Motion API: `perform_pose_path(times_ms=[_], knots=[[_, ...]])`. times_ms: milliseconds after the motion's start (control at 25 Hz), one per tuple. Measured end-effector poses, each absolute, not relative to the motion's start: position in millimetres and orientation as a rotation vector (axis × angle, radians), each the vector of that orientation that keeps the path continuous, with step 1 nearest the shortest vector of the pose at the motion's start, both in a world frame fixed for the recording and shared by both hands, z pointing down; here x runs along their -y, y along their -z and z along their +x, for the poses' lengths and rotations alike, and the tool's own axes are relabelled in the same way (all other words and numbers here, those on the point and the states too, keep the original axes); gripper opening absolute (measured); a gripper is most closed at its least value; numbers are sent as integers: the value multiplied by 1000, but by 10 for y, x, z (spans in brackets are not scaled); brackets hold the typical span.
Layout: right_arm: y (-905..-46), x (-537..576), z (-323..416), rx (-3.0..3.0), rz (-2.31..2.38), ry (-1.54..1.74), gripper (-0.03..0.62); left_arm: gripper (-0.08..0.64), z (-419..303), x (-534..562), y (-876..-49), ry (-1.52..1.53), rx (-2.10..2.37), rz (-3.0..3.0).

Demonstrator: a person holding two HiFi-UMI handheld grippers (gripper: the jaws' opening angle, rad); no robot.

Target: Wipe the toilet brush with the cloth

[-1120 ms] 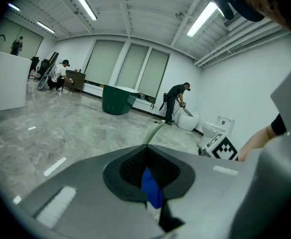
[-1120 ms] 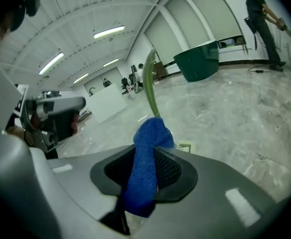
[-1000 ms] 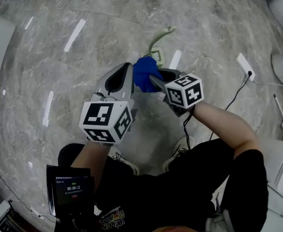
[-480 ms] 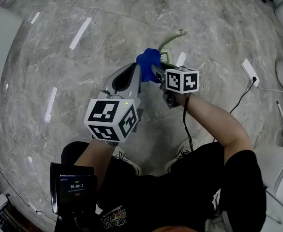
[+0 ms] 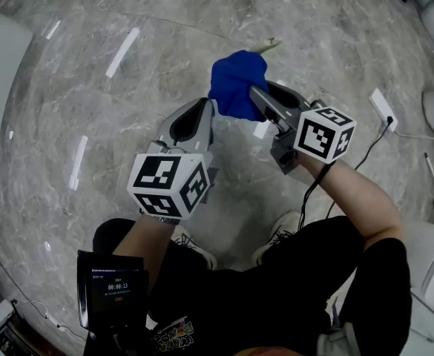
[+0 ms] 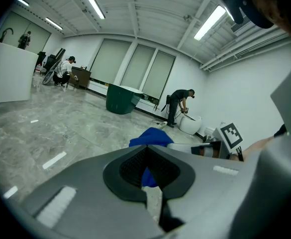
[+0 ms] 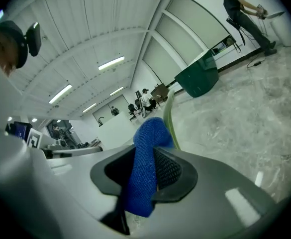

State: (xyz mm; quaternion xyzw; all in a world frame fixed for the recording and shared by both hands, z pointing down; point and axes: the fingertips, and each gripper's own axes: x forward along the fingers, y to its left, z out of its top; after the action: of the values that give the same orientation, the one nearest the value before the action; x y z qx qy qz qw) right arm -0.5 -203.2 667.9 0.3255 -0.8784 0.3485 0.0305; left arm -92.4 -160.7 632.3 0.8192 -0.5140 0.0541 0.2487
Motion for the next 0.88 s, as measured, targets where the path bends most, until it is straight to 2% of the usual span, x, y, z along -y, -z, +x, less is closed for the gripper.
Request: perform_pose_path(times_ms=[320,520,680,880], knots=[[-5933,1943,255,2887,1039,-870,110,11,-916,1618,-6337,-167,1397,2237],[-5791,1764,506,2928,955,-666,110,11,-896,1606,-6361,-171,1394,2235],[-6196,1471,813,2827,790,-544,110,11,-914,1584,-6368,-165,1398,2236],[-7479,1471,1226,2483,818,-719,110,11,-900,1592,-6389,-177,1394,2233]])
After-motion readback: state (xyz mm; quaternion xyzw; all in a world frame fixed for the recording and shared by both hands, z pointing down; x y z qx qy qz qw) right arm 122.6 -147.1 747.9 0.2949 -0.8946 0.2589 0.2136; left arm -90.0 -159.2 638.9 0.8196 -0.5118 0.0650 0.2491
